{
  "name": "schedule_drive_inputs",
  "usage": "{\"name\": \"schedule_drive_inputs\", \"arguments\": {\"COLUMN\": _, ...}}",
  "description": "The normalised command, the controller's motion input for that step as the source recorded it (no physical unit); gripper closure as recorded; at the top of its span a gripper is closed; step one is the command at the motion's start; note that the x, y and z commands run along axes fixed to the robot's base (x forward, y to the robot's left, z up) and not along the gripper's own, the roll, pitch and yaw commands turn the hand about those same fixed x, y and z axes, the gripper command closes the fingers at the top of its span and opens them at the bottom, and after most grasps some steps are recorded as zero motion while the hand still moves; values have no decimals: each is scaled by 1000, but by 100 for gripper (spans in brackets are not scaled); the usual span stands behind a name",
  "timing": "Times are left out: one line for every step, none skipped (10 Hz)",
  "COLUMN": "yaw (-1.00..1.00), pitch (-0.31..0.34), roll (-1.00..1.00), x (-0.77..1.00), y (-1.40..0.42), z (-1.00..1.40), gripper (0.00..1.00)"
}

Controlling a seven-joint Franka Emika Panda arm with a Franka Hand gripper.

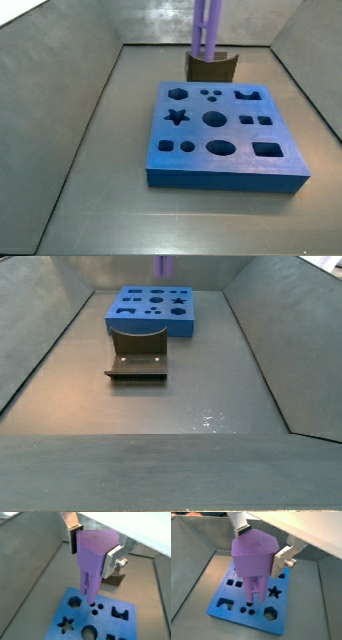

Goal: Pick up the 3 prong object. Move up. Move to above the board. Insert the 3 prong object.
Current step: Insert the 3 prong object.

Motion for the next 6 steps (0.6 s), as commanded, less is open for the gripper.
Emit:
{"name": "schedule_drive_inputs", "arguments": {"yaw": -674, "pitch": 0, "roll": 76, "x": 577, "y": 157, "z": -317, "gripper": 100}}
{"name": "schedule_drive_inputs", "arguments": {"yaw": -729, "pitch": 0, "roll": 130, "x": 497, "y": 89, "z": -454, "gripper": 100}}
{"name": "schedule_drive_inputs", "arguments": {"yaw": -786, "pitch": 0, "roll": 116, "x": 363, "y": 89, "z": -540, "gripper": 100}}
{"name": "schedule_drive_inputs", "arguments": {"yaw": -760, "pitch": 0, "roll": 51, "x": 403, "y": 137, "z": -486, "gripper": 100}}
{"name": "schedule_drive_inputs", "arguments": {"yaw": -654, "pitch": 0, "roll": 29, "x": 334, "y": 174, "z": -420, "gripper": 100}}
{"name": "schedule_drive_inputs", "arguments": {"yaw": -386, "pitch": 0, "roll": 0, "x": 120, "y": 97, "z": -340, "gripper": 100}}
